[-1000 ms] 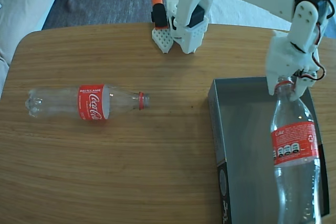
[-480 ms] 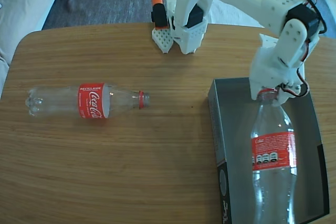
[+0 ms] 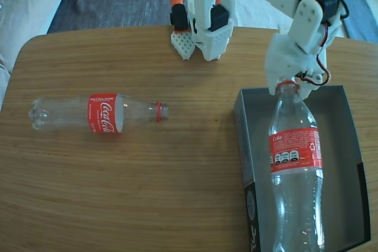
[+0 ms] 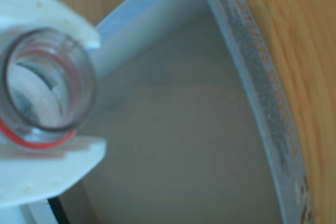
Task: Grasp the bottles and put them in the box.
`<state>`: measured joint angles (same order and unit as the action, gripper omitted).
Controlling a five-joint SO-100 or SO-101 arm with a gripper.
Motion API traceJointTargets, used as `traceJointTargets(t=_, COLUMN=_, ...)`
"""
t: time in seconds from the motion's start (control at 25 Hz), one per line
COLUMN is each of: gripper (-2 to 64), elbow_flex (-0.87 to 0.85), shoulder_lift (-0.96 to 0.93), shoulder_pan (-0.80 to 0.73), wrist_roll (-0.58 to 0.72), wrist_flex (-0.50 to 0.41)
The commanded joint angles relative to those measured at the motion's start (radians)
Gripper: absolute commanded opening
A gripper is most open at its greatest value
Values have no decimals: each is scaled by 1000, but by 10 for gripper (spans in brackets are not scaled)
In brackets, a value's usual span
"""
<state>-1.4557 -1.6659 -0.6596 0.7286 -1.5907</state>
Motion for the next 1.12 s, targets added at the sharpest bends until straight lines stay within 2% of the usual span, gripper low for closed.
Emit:
traceJointTargets(t=0.0, gripper=-4, elbow_flex=9, shoulder_lift=-63, shoulder_pan=5, wrist_roll=-6, wrist_flex=5)
traceJointTargets(t=0.24, gripper=-4, elbow_flex=25, shoulder_lift=-54, shoulder_pan=-72, wrist_roll=-8, wrist_flex=26)
traceJointTargets(t=0.72, gripper=-4, elbow_flex=-25, shoulder_lift=21, shoulder_pan=-77, wrist_roll=-9, wrist_flex=110)
traceJointTargets(t=1.08, gripper=-5, elbow_flex=-129, shoulder_lift=21, shoulder_pan=-72, wrist_roll=-9, wrist_flex=160)
